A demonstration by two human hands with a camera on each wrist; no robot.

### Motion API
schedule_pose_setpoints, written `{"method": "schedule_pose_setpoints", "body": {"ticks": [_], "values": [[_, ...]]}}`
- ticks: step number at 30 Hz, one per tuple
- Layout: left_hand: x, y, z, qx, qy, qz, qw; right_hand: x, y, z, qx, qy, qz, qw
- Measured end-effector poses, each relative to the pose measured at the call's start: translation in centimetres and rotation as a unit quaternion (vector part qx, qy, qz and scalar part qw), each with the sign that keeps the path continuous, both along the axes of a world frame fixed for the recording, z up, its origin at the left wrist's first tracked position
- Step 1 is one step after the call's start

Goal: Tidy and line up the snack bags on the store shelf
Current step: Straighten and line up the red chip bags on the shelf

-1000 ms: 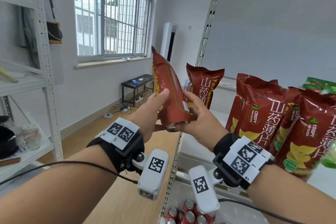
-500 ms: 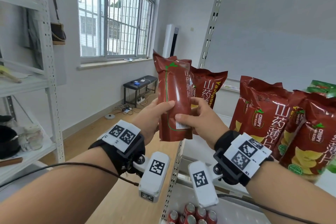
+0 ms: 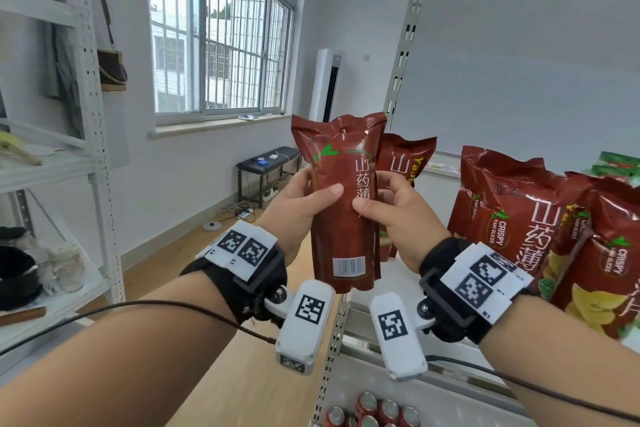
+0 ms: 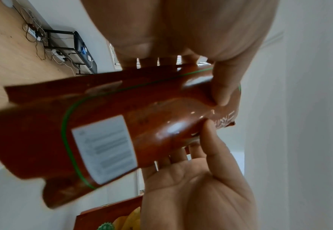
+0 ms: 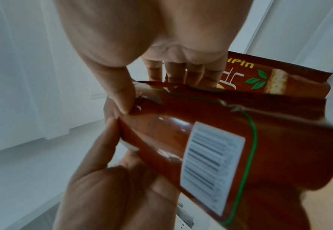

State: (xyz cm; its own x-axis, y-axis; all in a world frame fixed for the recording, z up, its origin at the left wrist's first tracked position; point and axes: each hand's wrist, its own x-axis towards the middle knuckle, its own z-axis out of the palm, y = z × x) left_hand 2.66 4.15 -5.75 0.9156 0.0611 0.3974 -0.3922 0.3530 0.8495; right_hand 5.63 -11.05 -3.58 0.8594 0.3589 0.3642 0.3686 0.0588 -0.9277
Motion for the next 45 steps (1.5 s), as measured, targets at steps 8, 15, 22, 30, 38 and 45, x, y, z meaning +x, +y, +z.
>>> {"method": "schedule_pose_setpoints", "body": {"ticks": [8,15,22,30,38,45], "values": [[0.7,-0.3,-0.2,0.022,-0.022,-0.035,0.999,0.4,-0.2,1.9,0.056,-0.044,-0.009,0.997],[1.2,-0.9,2.1,-0.043,-0.046,0.031,0.998,0.4,-0.7,2.1,0.04,-0.076,-0.005,0.996],[1.6,-1.1,1.9,-0.03,-0.039,0.068,0.996,-0.1,-1.1,2.9,0.043,-0.093,-0.039,0.994],[1.8,-1.3,1.8,-0.071,0.011,0.077,0.994,0.5,-1.2,2.5,0.034,-0.071,-0.079,0.994],[1.3,-1.6,1.8,-0.038,-0.003,0.091,0.995,0.9,-1.6,1.9,-0.045,-0.057,-0.162,0.984],[0.8,-1.7,1.9,0.038,0.018,0.04,0.998,-0.1,-1.5,1.3,-0.101,-0.066,-0.111,0.986]]}}
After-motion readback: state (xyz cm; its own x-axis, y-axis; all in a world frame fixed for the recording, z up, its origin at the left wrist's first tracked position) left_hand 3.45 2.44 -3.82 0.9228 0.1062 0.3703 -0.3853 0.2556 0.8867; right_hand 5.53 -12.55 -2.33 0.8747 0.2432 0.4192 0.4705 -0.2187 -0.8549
